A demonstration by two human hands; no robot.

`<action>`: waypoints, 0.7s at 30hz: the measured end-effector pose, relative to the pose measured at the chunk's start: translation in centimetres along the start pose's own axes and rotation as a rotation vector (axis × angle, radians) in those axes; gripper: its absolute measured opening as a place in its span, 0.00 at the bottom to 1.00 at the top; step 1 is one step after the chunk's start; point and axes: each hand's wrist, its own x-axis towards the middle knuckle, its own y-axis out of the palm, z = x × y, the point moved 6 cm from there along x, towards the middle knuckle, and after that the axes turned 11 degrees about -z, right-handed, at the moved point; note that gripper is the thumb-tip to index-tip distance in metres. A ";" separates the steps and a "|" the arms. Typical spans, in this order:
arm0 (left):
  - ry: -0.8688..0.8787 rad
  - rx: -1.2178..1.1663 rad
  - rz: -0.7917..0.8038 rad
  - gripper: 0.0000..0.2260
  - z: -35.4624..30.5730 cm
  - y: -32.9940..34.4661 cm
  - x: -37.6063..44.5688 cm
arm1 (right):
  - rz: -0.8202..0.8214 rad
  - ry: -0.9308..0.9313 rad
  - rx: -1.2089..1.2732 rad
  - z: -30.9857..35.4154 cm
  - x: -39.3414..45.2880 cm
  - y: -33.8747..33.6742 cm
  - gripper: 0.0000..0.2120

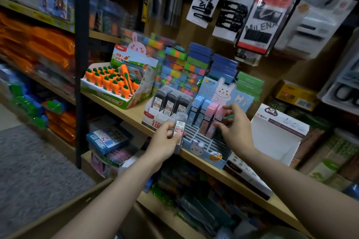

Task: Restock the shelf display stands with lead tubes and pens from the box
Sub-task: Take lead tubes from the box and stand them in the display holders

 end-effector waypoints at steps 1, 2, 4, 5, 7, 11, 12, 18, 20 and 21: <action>-0.005 -0.002 -0.003 0.08 0.0 0.0 0.1 | 0.004 -0.016 -0.022 0.1 -0.1 0.1 0.19; -0.007 -0.003 -0.006 0.08 0.0 0.0 0.1 | 0.006 -0.028 -0.044 0.1 -0.2 0.2 0.18; -0.004 -0.006 -0.009 0.09 0.0 0.0 0.1 | -0.007 -0.036 -0.064 0.1 -0.4 0.2 0.17; -0.002 -0.003 -0.009 0.09 0.0 0.0 0.2 | -0.016 -0.032 -0.062 0.1 -0.4 0.1 0.16; 0.003 0.006 -0.012 0.09 0.0 0.0 0.0 | -0.010 -0.026 -0.063 0.1 -0.4 0.1 0.15; 0.047 0.021 -0.026 0.09 -0.4 -0.1 -0.3 | 0.031 -0.016 -0.097 0.8 -0.1 -0.5 0.16; 0.065 0.026 -0.031 0.10 -0.7 -0.2 -0.4 | 0.019 -0.020 -0.097 1.1 0.0 -0.8 0.18; 0.143 0.012 0.036 0.09 -2.4 -0.5 -0.4 | 0.223 -0.064 0.067 5.6 -0.3 1.1 0.17; 0.135 0.008 0.077 0.08 -2.6 -0.5 -0.2 | 0.307 -0.101 0.065 7.3 -0.4 2.6 0.15; 0.121 -0.004 0.082 0.08 -2.6 -0.5 0.0 | 0.313 -0.108 0.058 7.9 -0.3 3.0 0.14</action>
